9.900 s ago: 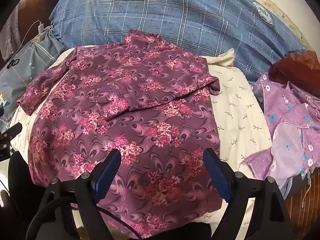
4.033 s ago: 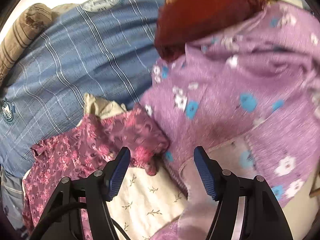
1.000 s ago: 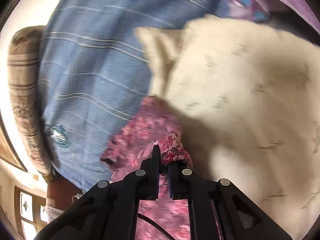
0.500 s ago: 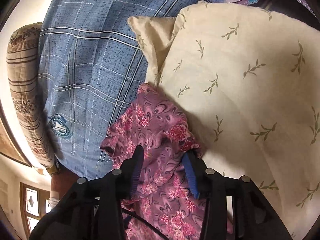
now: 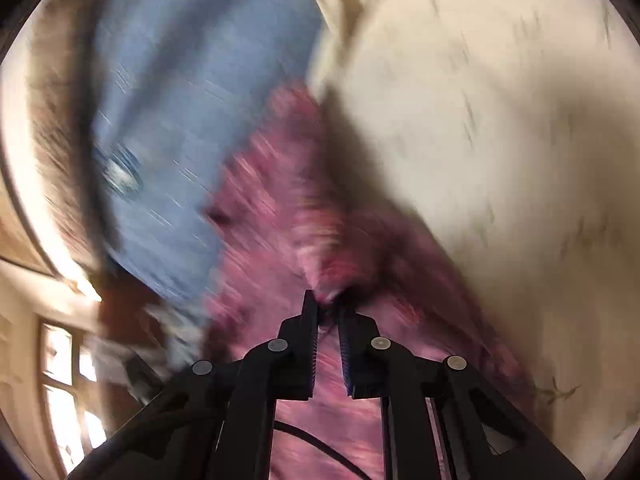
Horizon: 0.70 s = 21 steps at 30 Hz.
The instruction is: Fold small clothes
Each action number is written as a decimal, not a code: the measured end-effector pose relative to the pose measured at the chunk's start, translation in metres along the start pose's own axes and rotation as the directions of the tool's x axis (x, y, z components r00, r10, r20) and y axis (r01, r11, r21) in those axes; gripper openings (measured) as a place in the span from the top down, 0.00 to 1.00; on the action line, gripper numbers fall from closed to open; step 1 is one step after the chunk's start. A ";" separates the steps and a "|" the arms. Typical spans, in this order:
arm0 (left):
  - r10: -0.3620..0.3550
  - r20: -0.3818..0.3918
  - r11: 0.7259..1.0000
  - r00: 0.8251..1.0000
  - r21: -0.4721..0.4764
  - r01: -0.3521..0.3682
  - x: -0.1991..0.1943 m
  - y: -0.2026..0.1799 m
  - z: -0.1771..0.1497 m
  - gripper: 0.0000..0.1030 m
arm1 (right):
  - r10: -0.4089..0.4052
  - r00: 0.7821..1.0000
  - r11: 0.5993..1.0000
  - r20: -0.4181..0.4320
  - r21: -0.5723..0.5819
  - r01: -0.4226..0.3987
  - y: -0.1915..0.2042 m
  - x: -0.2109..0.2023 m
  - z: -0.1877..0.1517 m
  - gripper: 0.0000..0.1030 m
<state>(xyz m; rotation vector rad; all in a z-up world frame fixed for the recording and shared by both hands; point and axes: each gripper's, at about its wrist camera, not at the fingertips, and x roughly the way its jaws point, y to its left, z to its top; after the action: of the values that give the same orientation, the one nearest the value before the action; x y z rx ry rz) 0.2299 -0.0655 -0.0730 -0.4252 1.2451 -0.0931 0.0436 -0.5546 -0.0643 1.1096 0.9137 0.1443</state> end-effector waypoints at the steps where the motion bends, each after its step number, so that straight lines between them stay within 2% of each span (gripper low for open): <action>1: -0.040 -0.002 0.999 0.999 -0.019 0.040 0.001 0.007 0.000 0.86 | -0.031 0.999 1.000 -0.016 0.001 0.031 -0.003 0.004 -0.007 0.87; 2: -0.064 0.014 0.998 0.998 -0.012 0.064 -0.004 0.010 0.000 0.82 | -0.004 1.000 1.000 -0.023 0.001 0.004 -0.005 0.000 -0.015 0.87; 4: -0.076 0.031 0.997 0.997 0.022 0.076 -0.016 0.012 0.001 0.72 | -0.015 0.999 1.000 -0.043 -0.027 0.014 0.000 -0.014 -0.023 0.80; 6: -0.125 0.045 0.992 0.991 0.042 0.123 -0.028 0.016 0.000 0.57 | -0.004 1.000 0.997 -0.029 -0.076 0.001 0.009 -0.034 -0.025 0.73; 7: -0.148 0.049 0.988 0.988 0.043 0.146 -0.035 0.018 -0.001 0.53 | -0.001 1.000 0.996 -0.004 -0.094 0.001 0.013 -0.046 -0.022 0.70; 9: -0.198 0.056 0.980 0.979 0.025 0.197 -0.044 0.025 -0.005 0.39 | 0.012 0.997 0.990 0.079 -0.142 0.000 0.025 -0.071 -0.011 0.62; 11: -0.197 0.065 0.980 0.978 0.024 0.196 -0.046 0.025 -0.005 0.34 | -0.022 0.985 0.986 0.168 -0.158 0.049 0.035 -0.083 0.008 0.40; 14: -0.180 0.046 0.983 0.982 0.023 0.180 -0.035 0.014 0.000 0.34 | -0.084 0.979 0.984 0.187 -0.141 0.111 0.040 -0.063 0.039 0.39; 17: -0.144 0.030 0.990 0.989 0.015 0.143 -0.023 0.015 0.002 0.34 | -0.110 0.986 0.988 0.129 -0.092 0.122 0.041 -0.021 0.064 0.40; 19: -0.124 0.022 0.992 0.992 0.023 0.124 -0.017 0.015 0.005 0.34 | -0.146 0.979 0.985 0.140 -0.071 0.157 0.043 0.004 0.076 0.40; 20: -0.119 0.021 0.993 0.993 0.031 0.118 -0.015 0.013 0.006 0.34 | -0.162 0.979 0.983 0.122 -0.064 0.170 0.043 0.017 0.083 0.41; 21: -0.113 0.030 0.993 0.993 0.046 0.111 -0.015 0.012 0.007 0.34 | -0.143 0.986 0.987 0.085 -0.064 0.149 0.045 0.030 0.091 0.46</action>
<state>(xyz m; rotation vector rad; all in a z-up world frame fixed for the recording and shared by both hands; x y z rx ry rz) 0.2299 -0.0484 -0.0623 -0.4565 1.1850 -0.2085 0.1405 -0.5816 -0.0320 0.9731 0.9083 0.0114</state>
